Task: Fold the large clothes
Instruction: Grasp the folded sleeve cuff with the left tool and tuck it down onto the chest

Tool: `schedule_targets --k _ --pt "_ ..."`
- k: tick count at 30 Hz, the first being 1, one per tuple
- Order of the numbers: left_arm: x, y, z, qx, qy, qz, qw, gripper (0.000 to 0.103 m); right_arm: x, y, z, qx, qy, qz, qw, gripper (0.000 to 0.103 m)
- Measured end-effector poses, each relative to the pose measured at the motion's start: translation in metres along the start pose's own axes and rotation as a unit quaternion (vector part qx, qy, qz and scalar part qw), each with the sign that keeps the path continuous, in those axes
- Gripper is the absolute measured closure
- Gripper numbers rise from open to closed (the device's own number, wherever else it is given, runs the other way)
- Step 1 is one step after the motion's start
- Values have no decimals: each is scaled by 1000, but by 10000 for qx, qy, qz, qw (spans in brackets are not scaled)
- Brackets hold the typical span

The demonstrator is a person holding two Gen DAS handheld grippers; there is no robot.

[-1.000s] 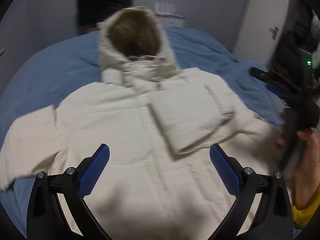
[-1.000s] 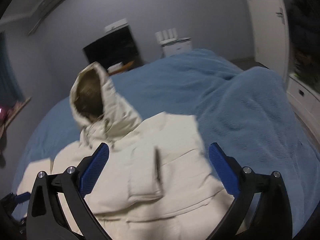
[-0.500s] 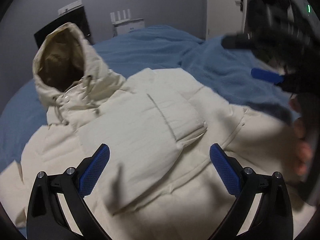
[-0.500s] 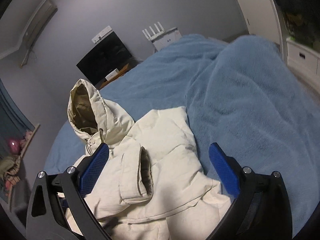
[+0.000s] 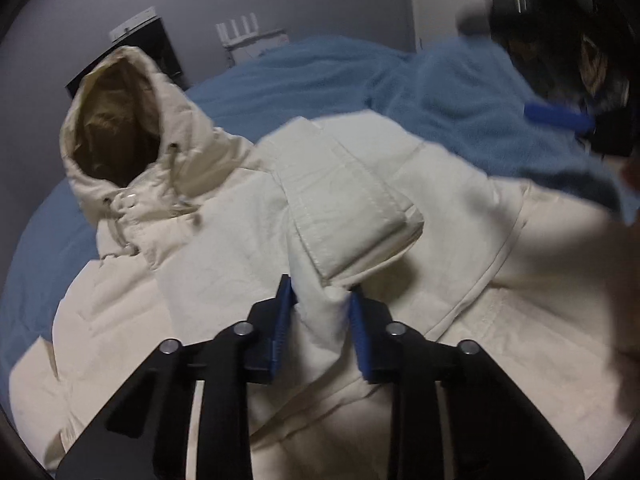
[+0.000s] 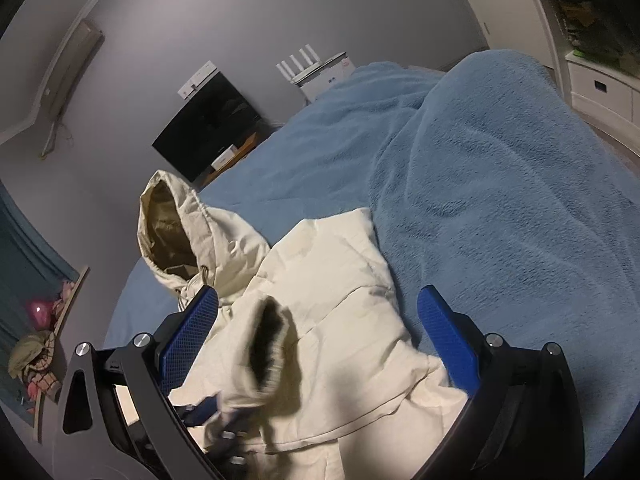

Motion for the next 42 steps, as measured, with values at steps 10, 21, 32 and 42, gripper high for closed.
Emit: schedule_targets --k 10,21,32,42 --pt "24 -100 -69 -201 -1015 622 9927 81 18 -4 -33 179 -948 166 9952 7" --pt "99 -129 -117 -364 -1967 557 9782 82 55 3 -68 203 -1854 121 9824 7" --pt "150 -100 -154 -427 -2933 -34 9551 70 88 25 -69 379 -2286 -333 9722 7" --pt "157 -129 -172 -899 -3172 488 9428 29 91 28 -66 567 -2341 -281 9701 7"
Point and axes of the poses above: each gripper's, at about its wrist camera, not at the fingertips, and y roughly the way its jaws point, z to its right, x to its underside, the point moved 6 cm from there along y, roughly the way its jaws point, and after that the axes turned 3 degrees about y, right-handed, at the moved point
